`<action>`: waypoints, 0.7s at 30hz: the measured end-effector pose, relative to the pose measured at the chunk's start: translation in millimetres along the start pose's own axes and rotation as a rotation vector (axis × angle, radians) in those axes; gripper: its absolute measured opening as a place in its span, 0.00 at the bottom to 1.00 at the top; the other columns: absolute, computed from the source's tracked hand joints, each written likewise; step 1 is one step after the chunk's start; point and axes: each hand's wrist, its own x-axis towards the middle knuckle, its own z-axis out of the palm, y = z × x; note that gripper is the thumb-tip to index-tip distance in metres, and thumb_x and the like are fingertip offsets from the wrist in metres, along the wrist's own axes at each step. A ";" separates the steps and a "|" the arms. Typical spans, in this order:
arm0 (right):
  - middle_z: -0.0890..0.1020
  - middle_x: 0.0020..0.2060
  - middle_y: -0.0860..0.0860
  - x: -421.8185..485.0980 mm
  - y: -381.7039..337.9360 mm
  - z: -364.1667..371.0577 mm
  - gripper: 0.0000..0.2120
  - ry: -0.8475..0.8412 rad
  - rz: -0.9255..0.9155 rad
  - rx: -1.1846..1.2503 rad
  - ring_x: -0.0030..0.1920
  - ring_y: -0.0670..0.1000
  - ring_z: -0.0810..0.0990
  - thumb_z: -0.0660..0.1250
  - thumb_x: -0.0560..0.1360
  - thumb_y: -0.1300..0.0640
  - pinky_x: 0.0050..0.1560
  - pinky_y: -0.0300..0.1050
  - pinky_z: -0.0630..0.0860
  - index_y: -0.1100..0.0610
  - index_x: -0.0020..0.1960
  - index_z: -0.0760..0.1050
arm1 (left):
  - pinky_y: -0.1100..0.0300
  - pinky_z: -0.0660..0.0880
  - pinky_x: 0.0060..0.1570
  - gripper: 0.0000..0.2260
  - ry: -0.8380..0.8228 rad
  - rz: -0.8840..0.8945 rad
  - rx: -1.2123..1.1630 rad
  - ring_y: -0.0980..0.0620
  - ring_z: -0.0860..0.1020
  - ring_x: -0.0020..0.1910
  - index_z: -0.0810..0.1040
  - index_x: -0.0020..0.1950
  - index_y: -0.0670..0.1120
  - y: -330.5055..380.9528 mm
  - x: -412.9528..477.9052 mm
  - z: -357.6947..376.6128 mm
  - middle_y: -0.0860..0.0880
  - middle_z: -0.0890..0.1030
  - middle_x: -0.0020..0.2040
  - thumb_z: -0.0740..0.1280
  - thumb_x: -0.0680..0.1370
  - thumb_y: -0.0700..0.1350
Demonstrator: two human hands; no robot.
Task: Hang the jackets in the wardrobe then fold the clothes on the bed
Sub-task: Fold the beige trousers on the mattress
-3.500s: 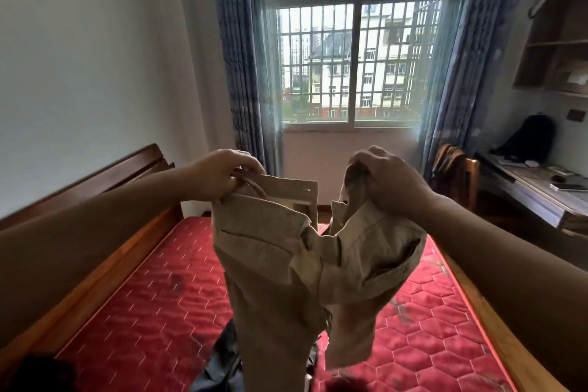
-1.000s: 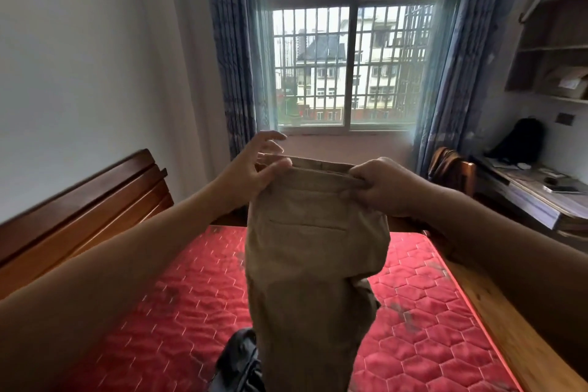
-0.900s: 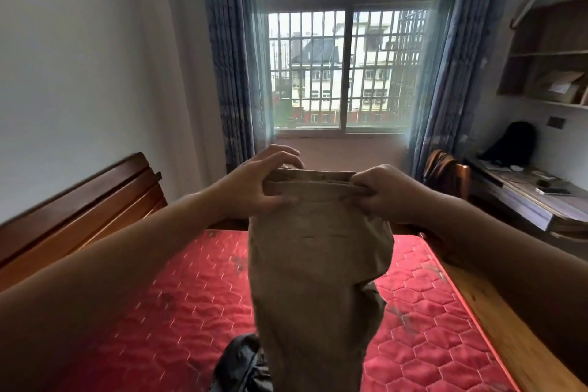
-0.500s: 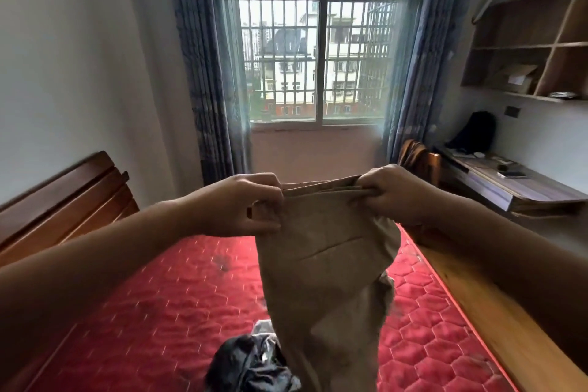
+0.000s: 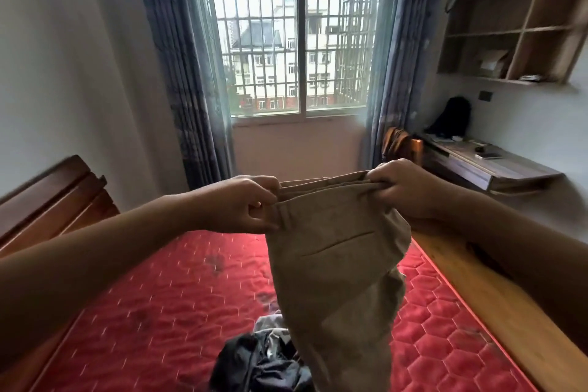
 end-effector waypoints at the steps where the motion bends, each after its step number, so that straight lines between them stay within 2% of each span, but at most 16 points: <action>1: 0.80 0.33 0.54 -0.1 -1.2 0.9 0.06 -0.006 0.009 0.007 0.39 0.59 0.80 0.64 0.65 0.54 0.40 0.57 0.76 0.52 0.35 0.79 | 0.47 0.78 0.47 0.10 -0.004 -0.011 0.007 0.48 0.80 0.46 0.85 0.49 0.45 -2.6 -0.4 -0.3 0.52 0.78 0.51 0.73 0.77 0.51; 3: 0.82 0.35 0.55 -0.6 -4.1 2.1 0.07 -0.020 0.020 -0.010 0.40 0.58 0.81 0.66 0.69 0.56 0.42 0.56 0.77 0.57 0.39 0.82 | 0.48 0.78 0.46 0.08 0.025 0.017 0.017 0.50 0.80 0.45 0.85 0.49 0.45 -3.6 -0.2 -3.2 0.52 0.79 0.49 0.73 0.78 0.49; 5: 0.84 0.39 0.53 0.0 -8.4 0.5 0.06 -0.043 0.035 -0.009 0.43 0.56 0.82 0.68 0.77 0.57 0.45 0.56 0.79 0.57 0.45 0.83 | 0.51 0.77 0.46 0.07 0.072 0.058 0.021 0.52 0.80 0.45 0.85 0.49 0.45 -2.2 2.8 -5.7 0.53 0.79 0.47 0.72 0.78 0.48; 8: 0.85 0.46 0.49 3.0 -21.5 -8.6 0.14 -0.119 0.098 0.059 0.47 0.50 0.84 0.65 0.80 0.43 0.48 0.51 0.81 0.51 0.53 0.84 | 0.52 0.78 0.47 0.08 0.105 0.105 0.068 0.55 0.80 0.45 0.84 0.50 0.45 -1.7 10.5 -9.8 0.54 0.79 0.47 0.72 0.78 0.50; 10: 0.85 0.46 0.52 5.6 -26.7 -12.9 0.16 -0.177 0.145 0.081 0.46 0.50 0.84 0.63 0.81 0.44 0.48 0.53 0.80 0.53 0.52 0.85 | 0.53 0.78 0.47 0.08 0.094 0.119 0.110 0.58 0.80 0.45 0.83 0.51 0.48 -2.3 13.1 -14.0 0.57 0.79 0.47 0.70 0.79 0.51; 12: 0.84 0.43 0.58 5.0 -26.2 -13.5 0.15 -0.217 0.163 0.134 0.42 0.52 0.81 0.64 0.82 0.51 0.47 0.55 0.79 0.60 0.50 0.84 | 0.55 0.78 0.46 0.08 0.084 0.120 0.133 0.61 0.78 0.43 0.83 0.53 0.50 -4.4 11.5 -17.5 0.59 0.79 0.47 0.68 0.79 0.52; 16: 0.82 0.44 0.60 1.3 -17.9 -11.9 0.18 -0.164 0.312 0.387 0.45 0.55 0.78 0.62 0.82 0.53 0.46 0.46 0.75 0.66 0.53 0.83 | 0.52 0.78 0.46 0.10 0.075 0.090 0.179 0.57 0.81 0.44 0.83 0.54 0.48 -11.6 6.2 -22.2 0.57 0.81 0.48 0.66 0.79 0.51; 19: 0.82 0.46 0.63 2.9 -16.1 -12.8 0.12 -0.201 0.245 0.317 0.46 0.54 0.79 0.65 0.82 0.55 0.48 0.48 0.76 0.62 0.52 0.84 | 0.52 0.78 0.46 0.06 0.074 0.097 0.208 0.58 0.80 0.44 0.82 0.55 0.48 -13.2 6.4 -25.5 0.57 0.81 0.48 0.68 0.79 0.46; 21: 0.84 0.49 0.61 4.1 -16.8 -13.9 0.11 -0.258 0.220 0.267 0.47 0.53 0.81 0.69 0.79 0.52 0.51 0.51 0.77 0.58 0.52 0.85 | 0.53 0.79 0.46 0.05 0.077 0.108 0.222 0.59 0.80 0.44 0.82 0.54 0.48 -13.4 6.8 -27.5 0.58 0.80 0.48 0.69 0.79 0.44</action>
